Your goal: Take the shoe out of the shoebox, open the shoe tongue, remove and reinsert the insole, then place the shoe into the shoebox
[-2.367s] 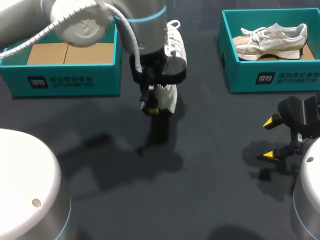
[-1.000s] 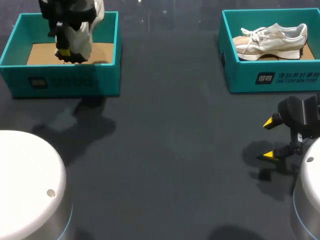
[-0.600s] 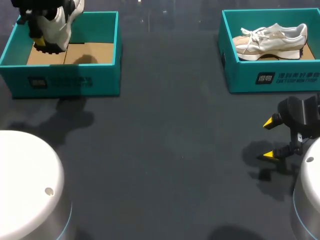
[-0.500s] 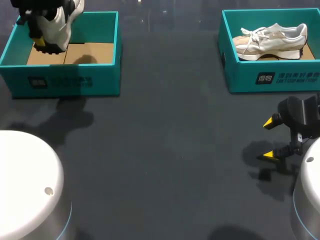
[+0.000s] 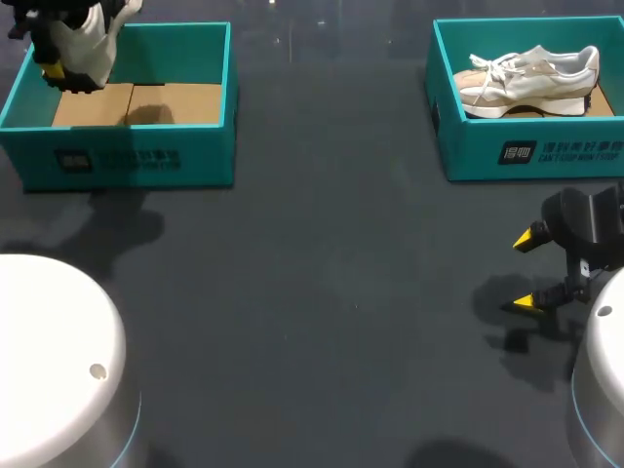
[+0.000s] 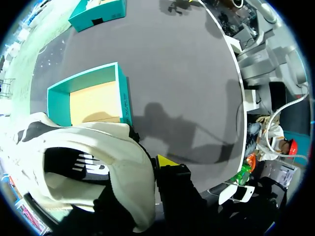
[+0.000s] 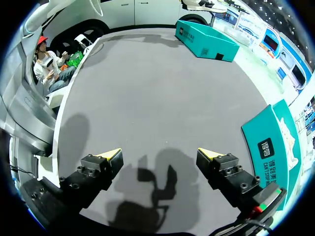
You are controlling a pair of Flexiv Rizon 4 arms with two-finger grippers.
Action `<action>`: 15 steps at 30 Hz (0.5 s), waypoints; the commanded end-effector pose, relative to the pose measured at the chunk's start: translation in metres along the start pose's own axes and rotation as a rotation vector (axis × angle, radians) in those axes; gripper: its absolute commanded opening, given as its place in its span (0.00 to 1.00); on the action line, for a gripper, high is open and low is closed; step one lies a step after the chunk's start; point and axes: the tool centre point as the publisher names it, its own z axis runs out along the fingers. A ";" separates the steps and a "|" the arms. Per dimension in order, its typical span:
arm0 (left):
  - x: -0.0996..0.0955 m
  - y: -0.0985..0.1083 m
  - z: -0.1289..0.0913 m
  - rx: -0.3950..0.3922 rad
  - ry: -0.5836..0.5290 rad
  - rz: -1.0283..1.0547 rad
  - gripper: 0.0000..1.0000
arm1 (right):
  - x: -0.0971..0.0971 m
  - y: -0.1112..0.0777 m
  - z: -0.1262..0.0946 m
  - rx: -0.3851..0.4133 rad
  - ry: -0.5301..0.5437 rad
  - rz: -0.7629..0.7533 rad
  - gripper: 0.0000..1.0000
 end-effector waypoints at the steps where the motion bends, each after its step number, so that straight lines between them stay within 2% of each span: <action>1: -0.017 0.033 -0.002 0.000 0.024 -0.018 0.00 | 0.002 0.000 -0.001 0.002 -0.003 0.000 1.00; 4: -0.028 0.060 0.001 -0.025 0.047 -0.025 0.00 | 0.002 0.000 -0.001 0.002 -0.003 0.000 1.00; 15: -0.028 0.060 0.001 -0.025 0.047 -0.025 0.00 | 0.002 0.000 -0.001 0.002 -0.003 0.000 1.00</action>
